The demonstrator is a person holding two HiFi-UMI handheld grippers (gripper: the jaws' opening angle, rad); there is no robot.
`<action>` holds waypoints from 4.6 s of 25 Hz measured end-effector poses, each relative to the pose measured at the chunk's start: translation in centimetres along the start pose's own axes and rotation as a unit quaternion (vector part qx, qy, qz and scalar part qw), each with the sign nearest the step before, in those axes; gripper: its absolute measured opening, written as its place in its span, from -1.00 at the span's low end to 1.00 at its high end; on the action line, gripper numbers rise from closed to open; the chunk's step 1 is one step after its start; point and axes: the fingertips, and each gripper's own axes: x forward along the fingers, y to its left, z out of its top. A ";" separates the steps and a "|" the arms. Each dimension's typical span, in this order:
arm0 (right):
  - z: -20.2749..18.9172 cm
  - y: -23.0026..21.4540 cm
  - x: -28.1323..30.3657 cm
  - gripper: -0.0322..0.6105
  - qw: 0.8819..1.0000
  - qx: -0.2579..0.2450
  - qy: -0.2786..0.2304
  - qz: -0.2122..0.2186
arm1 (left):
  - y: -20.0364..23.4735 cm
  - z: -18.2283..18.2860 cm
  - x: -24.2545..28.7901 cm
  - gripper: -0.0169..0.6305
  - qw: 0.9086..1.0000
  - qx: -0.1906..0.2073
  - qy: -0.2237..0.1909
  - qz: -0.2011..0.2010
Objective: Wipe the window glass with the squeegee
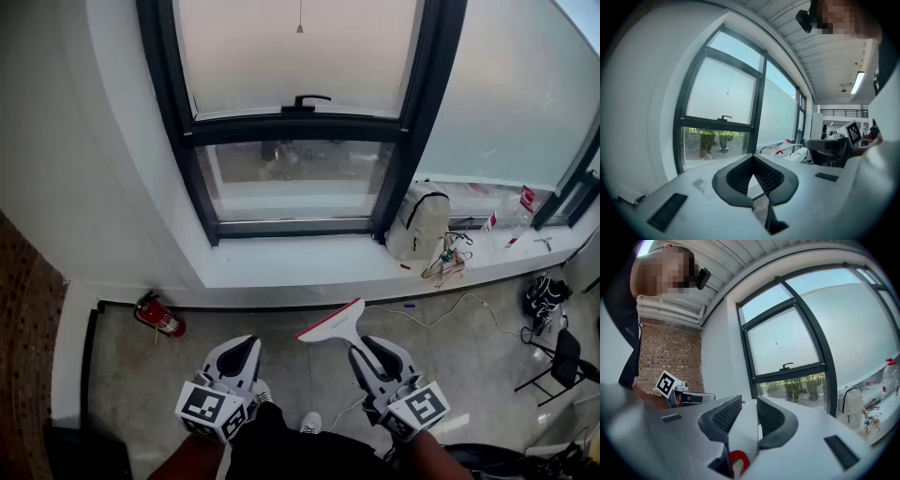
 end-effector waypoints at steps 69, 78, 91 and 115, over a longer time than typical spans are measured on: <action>0.1 -7.9 20.2 -0.61 0.986 0.076 0.018 -0.145 | 20.0 -0.7 13.2 -0.95 0.992 0.030 0.081 -0.090; 0.0 -15.5 21.1 -0.61 0.979 0.116 0.005 -0.171 | 18.9 1.0 20.4 -0.95 0.987 0.062 0.104 -0.103; 3.0 -26.9 22.6 -0.61 0.973 0.145 -0.048 -0.171 | 15.6 2.8 33.4 -0.95 0.972 0.122 0.157 -0.123; -1.3 -39.5 30.7 -0.61 0.826 0.428 -0.223 -0.290 | 22.3 3.9 47.2 -0.95 0.909 0.279 0.189 -0.244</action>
